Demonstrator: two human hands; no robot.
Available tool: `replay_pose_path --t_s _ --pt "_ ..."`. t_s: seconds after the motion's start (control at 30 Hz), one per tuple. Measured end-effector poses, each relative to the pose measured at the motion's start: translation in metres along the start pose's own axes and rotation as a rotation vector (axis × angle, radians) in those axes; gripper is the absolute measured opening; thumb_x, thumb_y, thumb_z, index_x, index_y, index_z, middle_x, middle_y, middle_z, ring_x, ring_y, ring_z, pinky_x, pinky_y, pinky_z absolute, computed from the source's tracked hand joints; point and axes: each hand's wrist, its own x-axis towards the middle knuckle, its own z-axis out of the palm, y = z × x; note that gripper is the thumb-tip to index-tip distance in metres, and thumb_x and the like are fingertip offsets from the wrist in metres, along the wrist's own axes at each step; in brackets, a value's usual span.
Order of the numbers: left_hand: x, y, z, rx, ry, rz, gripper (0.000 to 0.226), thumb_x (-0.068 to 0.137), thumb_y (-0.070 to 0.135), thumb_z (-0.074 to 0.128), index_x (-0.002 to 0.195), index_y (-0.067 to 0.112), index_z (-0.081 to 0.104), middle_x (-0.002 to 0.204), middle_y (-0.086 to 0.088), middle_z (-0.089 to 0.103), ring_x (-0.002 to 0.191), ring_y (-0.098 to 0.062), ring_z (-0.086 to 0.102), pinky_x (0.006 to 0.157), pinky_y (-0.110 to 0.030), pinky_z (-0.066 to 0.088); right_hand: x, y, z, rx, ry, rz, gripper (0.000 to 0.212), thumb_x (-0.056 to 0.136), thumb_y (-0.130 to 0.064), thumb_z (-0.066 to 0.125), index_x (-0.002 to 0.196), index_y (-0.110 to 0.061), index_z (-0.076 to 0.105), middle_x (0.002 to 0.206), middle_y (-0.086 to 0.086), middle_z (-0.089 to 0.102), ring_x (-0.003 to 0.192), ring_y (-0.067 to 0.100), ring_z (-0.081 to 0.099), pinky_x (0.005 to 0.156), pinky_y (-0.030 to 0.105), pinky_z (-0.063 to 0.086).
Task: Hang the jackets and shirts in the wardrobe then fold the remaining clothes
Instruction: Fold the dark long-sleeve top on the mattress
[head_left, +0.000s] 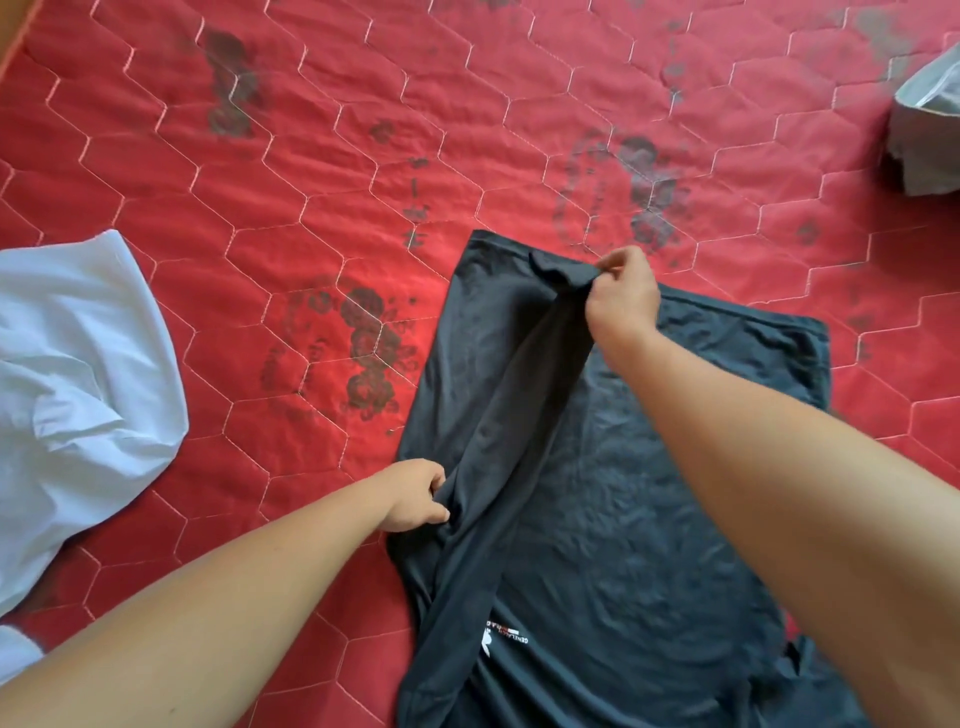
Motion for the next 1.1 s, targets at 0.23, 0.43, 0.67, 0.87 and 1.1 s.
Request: replay_pose_path --t_s 0.23,0.43,0.67,0.87,1.1 --pt "-0.003 0.008 0.006 -0.292 0.168 0.019 0.029 0.084 0.030 0.076 0.097 0.016 0.053 0.068 0.008 0.057 0.054 -0.008 0.046 0.054 -0.024 0.038 -0.006 0.067 -0.027 -0.156 -0.324 0.212 0.028 0.082 -0.022 0.054 0.110 -0.022 0.059 0.089 0.006 0.061 0.081 0.024 0.059 0.056 0.027 0.041" --pt "0.000 0.020 0.019 -0.373 0.279 0.039 0.030 0.087 0.012 0.072 0.103 0.014 0.046 0.070 0.000 0.044 0.056 -0.013 0.036 0.047 -0.020 0.033 -0.118 0.098 -0.026 0.147 -0.590 0.471 0.017 0.093 -0.014 0.060 0.102 -0.020 0.047 0.079 0.008 0.052 0.056 0.017 0.045 0.053 0.027 0.038" --pt "-0.018 -0.011 0.034 -0.254 0.119 -0.013 0.015 0.088 0.022 0.075 0.096 0.016 0.063 0.080 0.001 0.068 0.066 -0.010 0.058 0.065 -0.028 0.048 -0.243 0.120 0.010 0.186 -0.777 0.681 0.031 0.091 -0.020 0.068 0.116 -0.014 0.051 0.087 0.005 0.051 0.074 0.018 0.047 0.064 0.032 0.045" --pt "-0.033 -0.027 0.030 0.006 0.124 -0.019 0.019 0.083 0.024 0.075 0.097 0.015 0.065 0.094 -0.003 0.071 0.090 -0.023 0.068 0.082 -0.036 0.054 -0.290 0.132 0.024 0.205 -0.767 0.682 0.027 0.081 -0.021 0.072 0.097 -0.021 0.050 0.081 0.000 0.053 0.069 0.013 0.049 0.062 0.027 0.042" --pt "-0.043 -0.044 0.028 0.074 0.184 -0.084 0.027 0.076 0.023 0.074 0.100 0.015 0.064 0.098 -0.003 0.070 0.092 -0.025 0.066 0.081 -0.034 0.051 -0.325 0.129 0.031 0.201 -0.946 0.750 0.017 0.094 -0.005 0.050 0.110 -0.003 0.055 0.091 0.007 0.059 0.069 0.015 0.056 0.062 0.030 0.050"
